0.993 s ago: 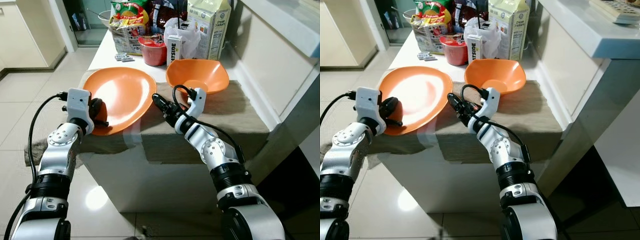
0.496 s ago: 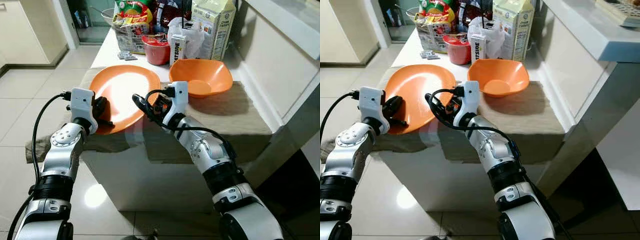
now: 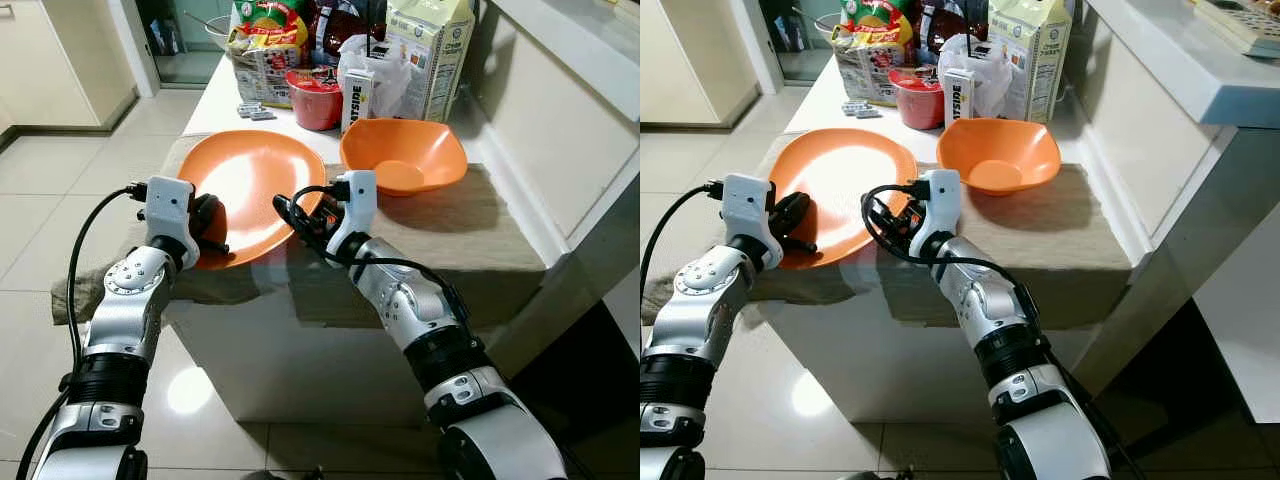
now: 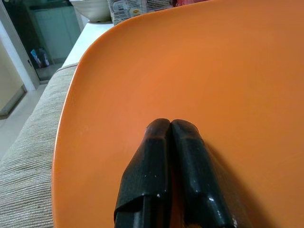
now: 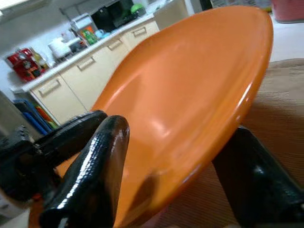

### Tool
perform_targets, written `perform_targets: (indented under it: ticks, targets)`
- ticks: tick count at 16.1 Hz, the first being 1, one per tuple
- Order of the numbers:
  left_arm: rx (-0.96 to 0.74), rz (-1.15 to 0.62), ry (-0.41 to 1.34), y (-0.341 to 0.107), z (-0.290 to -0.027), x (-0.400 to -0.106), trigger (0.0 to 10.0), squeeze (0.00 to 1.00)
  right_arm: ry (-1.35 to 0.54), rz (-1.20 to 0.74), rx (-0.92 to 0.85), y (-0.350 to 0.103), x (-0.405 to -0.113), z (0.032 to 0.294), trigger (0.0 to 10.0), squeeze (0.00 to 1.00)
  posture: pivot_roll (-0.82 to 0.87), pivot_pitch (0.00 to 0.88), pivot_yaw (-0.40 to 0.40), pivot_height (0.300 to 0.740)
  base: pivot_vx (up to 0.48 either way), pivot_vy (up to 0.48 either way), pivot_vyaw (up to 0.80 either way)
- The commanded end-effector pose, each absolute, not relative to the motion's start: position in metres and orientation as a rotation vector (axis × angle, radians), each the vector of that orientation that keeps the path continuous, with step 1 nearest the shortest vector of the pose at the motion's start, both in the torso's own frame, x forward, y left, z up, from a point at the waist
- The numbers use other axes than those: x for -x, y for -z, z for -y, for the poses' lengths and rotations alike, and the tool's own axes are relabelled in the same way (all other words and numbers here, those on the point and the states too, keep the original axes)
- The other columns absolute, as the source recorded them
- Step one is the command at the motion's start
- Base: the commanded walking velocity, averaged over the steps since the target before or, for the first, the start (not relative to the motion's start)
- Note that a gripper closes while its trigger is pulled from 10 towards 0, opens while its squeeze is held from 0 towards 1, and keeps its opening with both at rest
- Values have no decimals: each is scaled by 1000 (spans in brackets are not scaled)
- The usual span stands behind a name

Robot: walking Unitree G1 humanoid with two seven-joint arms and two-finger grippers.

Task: Setting the table

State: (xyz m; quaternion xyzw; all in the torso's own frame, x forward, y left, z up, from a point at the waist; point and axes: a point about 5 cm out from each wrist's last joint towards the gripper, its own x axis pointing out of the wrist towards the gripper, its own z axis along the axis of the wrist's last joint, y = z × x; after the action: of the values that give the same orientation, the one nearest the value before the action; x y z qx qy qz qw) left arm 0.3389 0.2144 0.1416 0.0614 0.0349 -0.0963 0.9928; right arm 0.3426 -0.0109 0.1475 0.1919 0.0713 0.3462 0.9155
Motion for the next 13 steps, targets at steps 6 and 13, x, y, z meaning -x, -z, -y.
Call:
perform_targets:
  ticks: [6,13]
  targets:
    - [-124,-123,213,-133,-213,-336,10000,0,-783,-124,-496,-172,-336,-32,0,0,-60,0,25,740,0,0,0]
    - [-123,-90,210,-144,-212,-339,10000,0,-731,-149,-496,-162,-338,-24,0,0,-64,0,34,740,0,0,0]
